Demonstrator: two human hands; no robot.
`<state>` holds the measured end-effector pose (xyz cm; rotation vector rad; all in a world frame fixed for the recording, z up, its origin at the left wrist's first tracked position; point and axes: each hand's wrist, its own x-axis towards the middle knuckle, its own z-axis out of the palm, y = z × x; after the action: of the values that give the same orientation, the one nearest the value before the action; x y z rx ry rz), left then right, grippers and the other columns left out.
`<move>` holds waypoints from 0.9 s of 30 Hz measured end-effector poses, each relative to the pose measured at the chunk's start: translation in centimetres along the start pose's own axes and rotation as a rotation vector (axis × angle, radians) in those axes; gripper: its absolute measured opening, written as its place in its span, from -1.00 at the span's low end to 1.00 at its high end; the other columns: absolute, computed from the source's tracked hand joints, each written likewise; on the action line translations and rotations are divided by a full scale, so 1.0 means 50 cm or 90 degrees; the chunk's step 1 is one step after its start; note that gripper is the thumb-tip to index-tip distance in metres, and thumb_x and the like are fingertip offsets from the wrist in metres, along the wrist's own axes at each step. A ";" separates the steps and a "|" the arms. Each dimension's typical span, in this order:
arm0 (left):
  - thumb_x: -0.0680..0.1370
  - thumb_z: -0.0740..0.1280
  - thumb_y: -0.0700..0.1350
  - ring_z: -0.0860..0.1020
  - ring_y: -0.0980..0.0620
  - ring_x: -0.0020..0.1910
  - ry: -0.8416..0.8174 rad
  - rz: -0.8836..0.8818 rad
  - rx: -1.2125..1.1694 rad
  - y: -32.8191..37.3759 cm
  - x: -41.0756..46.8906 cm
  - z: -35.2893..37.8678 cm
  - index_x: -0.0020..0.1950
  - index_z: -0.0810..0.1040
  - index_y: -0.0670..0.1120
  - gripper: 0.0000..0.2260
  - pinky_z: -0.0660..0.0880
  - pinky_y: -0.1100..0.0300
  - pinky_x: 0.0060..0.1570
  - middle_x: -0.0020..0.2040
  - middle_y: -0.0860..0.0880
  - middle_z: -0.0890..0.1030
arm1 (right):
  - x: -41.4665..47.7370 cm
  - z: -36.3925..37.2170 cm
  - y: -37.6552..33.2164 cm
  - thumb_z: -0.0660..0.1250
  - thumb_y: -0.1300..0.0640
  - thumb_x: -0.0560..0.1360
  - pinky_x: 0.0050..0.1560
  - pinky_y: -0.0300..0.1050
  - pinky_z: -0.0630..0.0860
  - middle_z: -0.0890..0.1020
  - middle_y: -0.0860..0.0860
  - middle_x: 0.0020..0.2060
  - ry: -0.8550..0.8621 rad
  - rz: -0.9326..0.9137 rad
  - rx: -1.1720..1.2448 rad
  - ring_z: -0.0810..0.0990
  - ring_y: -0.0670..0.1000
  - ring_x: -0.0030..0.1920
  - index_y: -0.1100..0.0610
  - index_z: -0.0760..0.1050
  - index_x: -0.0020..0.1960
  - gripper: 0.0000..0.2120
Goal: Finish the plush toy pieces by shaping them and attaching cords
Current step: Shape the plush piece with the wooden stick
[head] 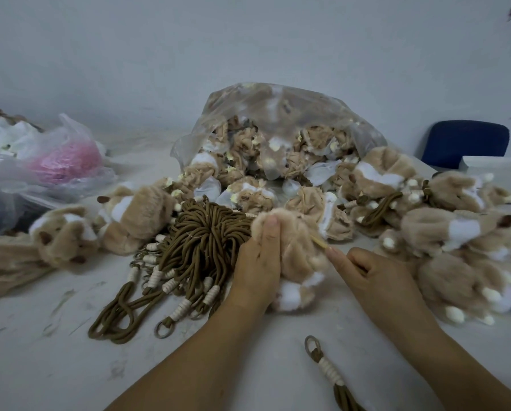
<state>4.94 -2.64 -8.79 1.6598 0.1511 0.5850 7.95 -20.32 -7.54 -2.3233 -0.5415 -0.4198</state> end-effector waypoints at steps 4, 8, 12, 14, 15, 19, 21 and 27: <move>0.25 -0.07 0.68 0.68 -0.05 -0.20 0.017 0.016 -0.024 -0.006 0.000 -0.005 -0.18 0.63 -0.05 -0.12 0.60 0.04 -0.15 -0.23 -0.18 0.67 | 0.001 -0.008 0.001 0.11 -0.38 0.40 -0.45 -0.09 0.20 0.28 -0.04 -0.57 -0.023 -0.042 0.019 0.26 -0.09 -0.53 0.06 0.16 -0.45 -0.45; 0.37 -0.03 0.52 0.65 0.21 -0.24 0.063 0.011 -0.073 -0.010 0.007 -0.008 -0.24 0.65 -0.05 -0.26 0.49 0.44 -0.25 -0.26 0.00 0.70 | 0.003 -0.007 0.001 0.11 -0.40 0.40 -0.46 -0.18 0.19 0.28 -0.04 -0.57 -0.053 -0.062 0.008 0.28 -0.10 -0.53 0.07 0.17 -0.44 -0.44; 0.49 -0.04 0.41 0.65 0.20 -0.19 0.110 0.035 -0.058 -0.012 0.010 -0.009 -0.14 0.64 -0.11 -0.30 0.50 0.42 -0.18 -0.27 0.01 0.69 | 0.005 -0.010 0.007 0.09 -0.42 0.38 -0.43 -0.19 0.23 0.28 -0.04 -0.57 -0.068 -0.053 -0.010 0.28 -0.08 -0.52 0.08 0.16 -0.43 -0.43; 0.52 -0.04 0.36 0.64 0.15 -0.05 0.135 0.045 -0.062 -0.010 0.013 -0.011 -0.03 0.62 -0.11 -0.36 0.52 0.33 -0.01 -0.15 -0.01 0.68 | 0.009 -0.016 0.014 0.07 -0.45 0.37 -0.47 -0.17 0.21 0.28 -0.03 -0.56 -0.088 -0.027 -0.037 0.28 -0.08 -0.52 0.09 0.20 -0.40 -0.41; 0.53 -0.03 0.33 0.62 0.15 -0.01 0.148 0.056 -0.066 -0.009 0.015 -0.012 0.00 0.60 -0.09 -0.40 0.51 0.31 0.04 -0.10 0.00 0.67 | 0.011 -0.018 0.016 0.05 -0.46 0.37 -0.48 -0.18 0.18 0.29 -0.03 -0.56 -0.096 -0.013 -0.058 0.29 -0.08 -0.52 0.09 0.21 -0.39 -0.40; 0.59 0.00 0.21 0.57 0.24 0.01 0.115 0.111 -0.046 -0.002 0.012 -0.009 0.08 0.55 -0.09 -0.53 0.45 0.40 0.02 -0.01 0.00 0.63 | 0.010 -0.012 0.014 0.08 -0.39 0.43 -0.47 -0.09 0.20 0.29 -0.01 -0.60 -0.051 0.008 -0.097 0.29 -0.05 -0.54 0.09 0.16 -0.45 -0.41; 0.60 0.04 0.16 0.56 0.31 -0.02 0.060 0.128 -0.034 0.003 0.007 -0.005 0.07 0.52 0.04 -0.67 0.42 0.46 -0.01 0.00 0.07 0.61 | 0.007 -0.004 0.005 0.08 -0.37 0.45 -0.48 -0.09 0.21 0.26 -0.01 -0.61 -0.032 -0.005 -0.084 0.28 -0.06 -0.56 0.07 0.15 -0.46 -0.43; 0.55 0.23 0.15 0.61 0.26 -0.06 -0.021 0.132 0.000 -0.002 0.007 0.006 0.06 0.53 0.07 -0.79 0.49 0.42 -0.08 -0.07 0.10 0.66 | 0.003 -0.002 0.002 0.06 -0.40 0.41 -0.47 -0.06 0.25 0.30 -0.04 -0.59 -0.005 -0.023 -0.033 0.26 -0.06 -0.55 0.04 0.12 -0.47 -0.45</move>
<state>5.42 -2.75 -8.81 1.6953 -0.0453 0.7127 8.12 -20.42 -7.48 -2.3691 -0.5845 -0.4469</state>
